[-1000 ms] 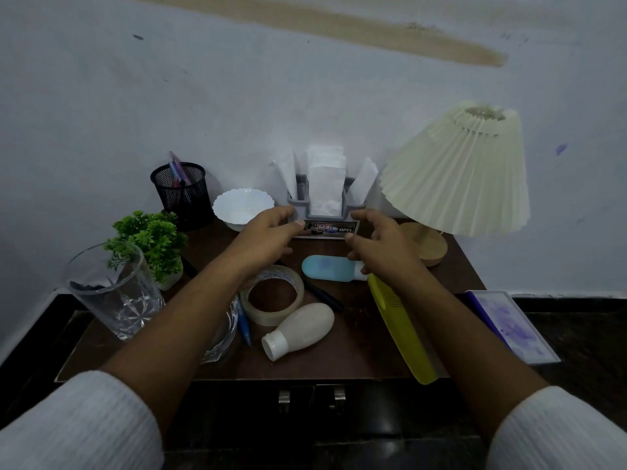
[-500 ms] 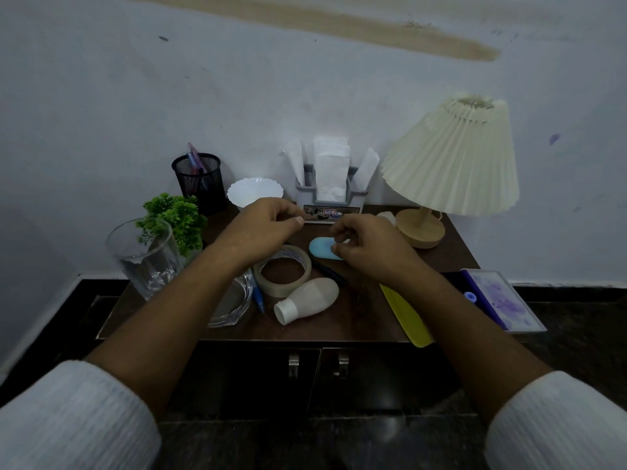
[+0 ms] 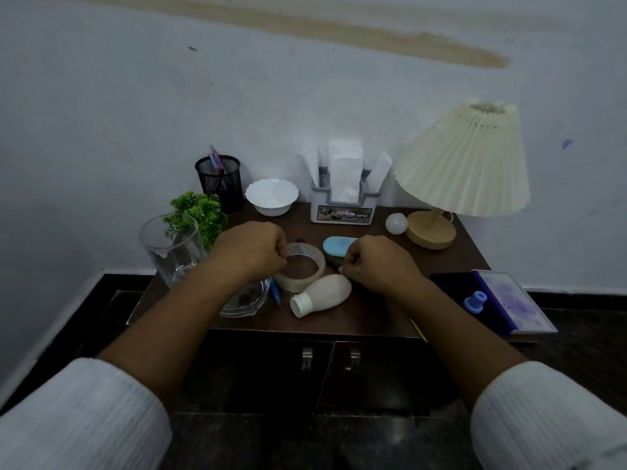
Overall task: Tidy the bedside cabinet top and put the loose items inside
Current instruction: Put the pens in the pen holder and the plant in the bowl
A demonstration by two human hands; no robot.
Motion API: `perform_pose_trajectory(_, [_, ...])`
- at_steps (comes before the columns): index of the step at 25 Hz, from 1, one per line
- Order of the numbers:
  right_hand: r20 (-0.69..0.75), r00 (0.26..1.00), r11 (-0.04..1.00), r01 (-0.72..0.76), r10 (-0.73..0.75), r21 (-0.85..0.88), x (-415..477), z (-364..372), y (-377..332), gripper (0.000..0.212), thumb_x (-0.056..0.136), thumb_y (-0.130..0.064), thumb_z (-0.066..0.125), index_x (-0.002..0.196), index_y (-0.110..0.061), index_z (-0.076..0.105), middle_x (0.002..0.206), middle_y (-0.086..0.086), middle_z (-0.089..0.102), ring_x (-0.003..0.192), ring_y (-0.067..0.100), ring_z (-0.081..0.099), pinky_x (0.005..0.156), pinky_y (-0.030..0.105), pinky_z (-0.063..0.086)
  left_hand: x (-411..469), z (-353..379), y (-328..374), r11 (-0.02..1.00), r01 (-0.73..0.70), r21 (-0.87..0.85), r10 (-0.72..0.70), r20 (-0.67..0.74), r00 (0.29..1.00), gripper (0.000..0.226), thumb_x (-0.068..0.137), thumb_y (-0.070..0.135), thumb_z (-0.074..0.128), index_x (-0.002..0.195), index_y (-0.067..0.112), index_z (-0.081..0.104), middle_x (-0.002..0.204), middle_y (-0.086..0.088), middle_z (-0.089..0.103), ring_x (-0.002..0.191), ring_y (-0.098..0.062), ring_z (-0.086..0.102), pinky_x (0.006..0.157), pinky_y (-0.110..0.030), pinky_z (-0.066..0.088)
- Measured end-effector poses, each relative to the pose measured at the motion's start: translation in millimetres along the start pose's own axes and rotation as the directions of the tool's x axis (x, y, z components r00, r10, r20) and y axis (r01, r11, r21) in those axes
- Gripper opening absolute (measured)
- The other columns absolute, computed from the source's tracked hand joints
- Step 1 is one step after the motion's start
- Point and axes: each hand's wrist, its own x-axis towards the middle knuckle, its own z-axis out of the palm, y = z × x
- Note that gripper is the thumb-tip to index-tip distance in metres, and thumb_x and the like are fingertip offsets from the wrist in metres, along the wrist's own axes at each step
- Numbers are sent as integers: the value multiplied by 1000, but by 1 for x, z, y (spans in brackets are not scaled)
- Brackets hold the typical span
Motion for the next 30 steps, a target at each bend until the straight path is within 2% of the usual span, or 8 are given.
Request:
perform_pose_trajectory(6, [-13,1000,988,22,-24,-152,9,2,-11,21,81,-36,68,80,-18,58,85,3,62,76,22,61,65,33,51,2,1,0,988,-53,-142,41,-85,996,6,88,31,69,85,36,67,87,15,65,91,-12,65,81,-36,55])
perform_pose_trajectory(10, [-42,999,997,-13,16,70,7,-12,-12,29,82,-35,63,67,-10,62,70,9,65,65,25,64,62,43,59,3,2,1,947,-73,-314,28,-145,989,8,91,33,67,87,28,72,88,12,70,85,-8,65,80,-37,57])
perform_pose_trajectory(13, [-115,993,864,82,-29,496,-4,-25,-26,27,89,-26,64,71,-7,68,72,14,71,62,26,69,63,44,61,2,1,5,683,-8,-730,-70,-77,995,26,94,40,66,96,15,75,97,0,74,78,-12,66,63,-30,55])
perform_pose_trajectory(15, [-106,988,767,155,-113,622,-13,-28,-44,24,93,-21,64,74,-8,68,74,17,71,58,25,68,59,39,57,0,-6,5,445,26,-895,-108,-25,994,32,93,35,69,101,5,75,95,-9,75,69,-11,63,54,-24,52])
perform_pose_trajectory(16, [-97,986,747,168,-137,643,-15,-25,-53,21,95,-20,64,78,-8,68,75,15,71,56,22,67,56,35,56,0,-8,3,422,5,-906,-122,-52,991,32,93,31,70,101,1,74,93,-12,76,66,-10,63,53,-22,52])
perform_pose_trajectory(21, [-171,963,903,257,-209,345,-10,-8,-62,15,87,-38,72,88,-23,69,80,-7,69,73,8,65,66,33,56,-4,-12,-7,633,-148,-760,-196,-342,919,25,96,29,66,83,9,75,74,-12,73,63,-18,66,61,-38,59])
perform_pose_trajectory(24, [-52,953,947,303,-299,109,-11,7,-65,11,85,-39,71,87,-28,70,91,-9,65,85,12,63,71,35,53,-4,-12,-11,686,-158,-710,-187,-382,905,22,96,29,65,87,12,75,80,-14,74,70,-28,70,68,-46,62])
perform_pose_trajectory(30, [-52,969,970,241,-241,-19,3,17,-56,18,91,-32,65,76,-22,68,85,-2,67,80,17,64,65,31,47,-2,-11,-18,741,-174,-648,-168,-430,887,20,93,34,65,91,18,76,81,-8,73,79,-27,70,73,-52,59])
